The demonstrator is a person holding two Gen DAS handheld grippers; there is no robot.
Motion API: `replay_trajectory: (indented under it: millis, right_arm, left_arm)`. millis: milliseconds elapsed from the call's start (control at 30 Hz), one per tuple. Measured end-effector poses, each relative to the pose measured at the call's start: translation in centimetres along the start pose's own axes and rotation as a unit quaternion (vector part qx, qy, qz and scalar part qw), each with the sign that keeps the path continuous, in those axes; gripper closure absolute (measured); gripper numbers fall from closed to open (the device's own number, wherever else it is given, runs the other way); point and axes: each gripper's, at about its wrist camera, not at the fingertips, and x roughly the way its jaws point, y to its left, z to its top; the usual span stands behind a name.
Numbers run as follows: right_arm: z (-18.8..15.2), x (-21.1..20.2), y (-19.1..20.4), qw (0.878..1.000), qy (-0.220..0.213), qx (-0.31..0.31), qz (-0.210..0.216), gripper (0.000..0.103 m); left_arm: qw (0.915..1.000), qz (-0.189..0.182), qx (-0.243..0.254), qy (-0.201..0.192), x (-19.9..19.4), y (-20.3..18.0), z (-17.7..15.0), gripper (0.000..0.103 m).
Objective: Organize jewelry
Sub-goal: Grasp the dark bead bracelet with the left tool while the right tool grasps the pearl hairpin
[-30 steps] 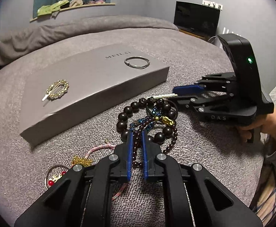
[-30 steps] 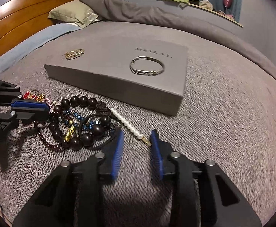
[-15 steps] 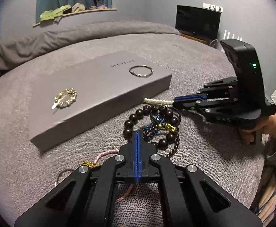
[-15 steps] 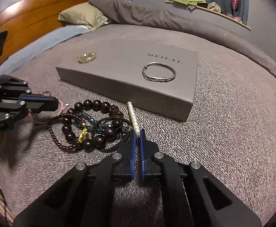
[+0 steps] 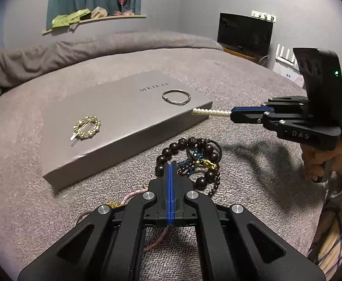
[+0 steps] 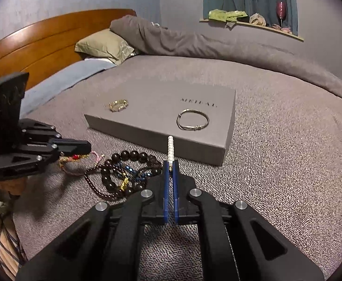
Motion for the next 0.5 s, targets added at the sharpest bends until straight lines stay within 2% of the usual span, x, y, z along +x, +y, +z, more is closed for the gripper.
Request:
replay_trajectory:
  millis: [200,233,300,400,500]
  right_arm:
    - [0.2,0.2,0.0,1.0,0.002,-0.003,-0.003,0.1]
    - [0.2,0.2,0.0,1.0,0.002,-0.002,-0.002,0.1]
    - [0.1,0.1,0.0,1.0,0.002,-0.004,-0.002,0.1]
    - [0.1,0.3,0.1,1.0,0.003,-0.005,-0.001,0.1]
    - [0.1,0.3,0.2,1.0,0.003,-0.007,-0.001,0.1]
  left_arm:
    - [0.9998,-0.015,0.004,0.014,0.7,-0.1,-0.4,0.102]
    - [0.9998,-0.012,0.008,0.017,0.9,-0.3,-0.5,0.099]
    - [0.9995,-0.01,0.012,0.028,1.6,-0.5,-0.8,0.086]
    - [0.999,-0.005,0.019,0.04,2.3,-0.6,-1.0,0.08]
    - [0.9986,0.002,0.027,0.045,2.7,-0.7,-1.2,0.078]
